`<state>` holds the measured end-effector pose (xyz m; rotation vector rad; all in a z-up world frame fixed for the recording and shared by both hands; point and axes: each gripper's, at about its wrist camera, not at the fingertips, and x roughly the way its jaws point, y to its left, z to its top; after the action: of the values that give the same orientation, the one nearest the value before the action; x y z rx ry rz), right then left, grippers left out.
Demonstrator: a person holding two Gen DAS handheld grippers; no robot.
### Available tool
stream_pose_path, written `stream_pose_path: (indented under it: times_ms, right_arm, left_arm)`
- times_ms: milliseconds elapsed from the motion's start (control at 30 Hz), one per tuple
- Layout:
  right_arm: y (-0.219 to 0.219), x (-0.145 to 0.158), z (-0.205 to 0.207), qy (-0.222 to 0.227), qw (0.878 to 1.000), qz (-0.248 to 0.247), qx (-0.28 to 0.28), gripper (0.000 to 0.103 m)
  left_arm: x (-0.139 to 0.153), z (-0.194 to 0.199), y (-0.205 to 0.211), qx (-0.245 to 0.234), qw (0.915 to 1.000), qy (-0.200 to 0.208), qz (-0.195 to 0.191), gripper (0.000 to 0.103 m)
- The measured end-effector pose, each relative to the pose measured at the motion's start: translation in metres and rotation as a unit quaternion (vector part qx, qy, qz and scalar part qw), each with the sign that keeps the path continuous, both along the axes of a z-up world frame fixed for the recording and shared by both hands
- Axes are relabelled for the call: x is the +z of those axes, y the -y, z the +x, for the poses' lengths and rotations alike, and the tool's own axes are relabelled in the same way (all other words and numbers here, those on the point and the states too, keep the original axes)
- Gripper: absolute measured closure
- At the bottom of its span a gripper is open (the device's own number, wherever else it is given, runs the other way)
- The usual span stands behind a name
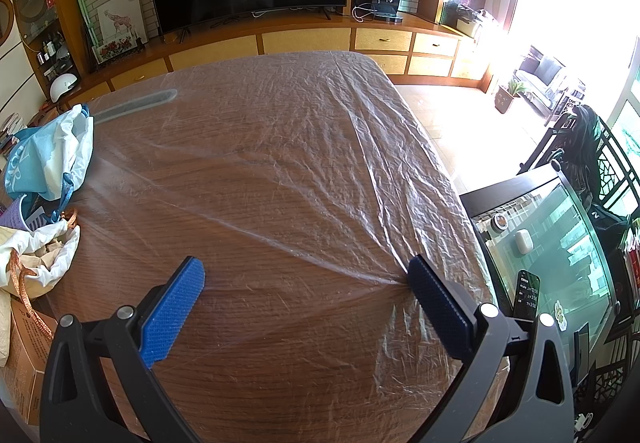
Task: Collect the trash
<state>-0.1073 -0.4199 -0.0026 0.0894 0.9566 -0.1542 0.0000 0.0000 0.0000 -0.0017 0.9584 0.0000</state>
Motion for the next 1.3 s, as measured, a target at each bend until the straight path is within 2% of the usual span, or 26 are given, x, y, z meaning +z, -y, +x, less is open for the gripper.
stream_pose_path:
  times_ms: [1067,1200,1300]
  right_arm:
    - [0.002,-0.002,-0.003,-0.005,1.0,0.0,0.003,0.004]
    - [0.005,0.027,-0.024,0.047,0.999,0.007,0.014,0.004]
    - [0.0,0.051,-0.054,0.082,0.995,0.007,0.058,0.004]
  left_arm:
    - [0.003,-0.009,-0.004,0.004,1.0,-0.001,-0.004,0.002]
    - [0.027,-0.021,-0.016,-0.001,0.998,0.031,-0.055,0.002]
    - [0.043,-0.041,-0.019,-0.043,0.9956,0.053,-0.064,0.002]
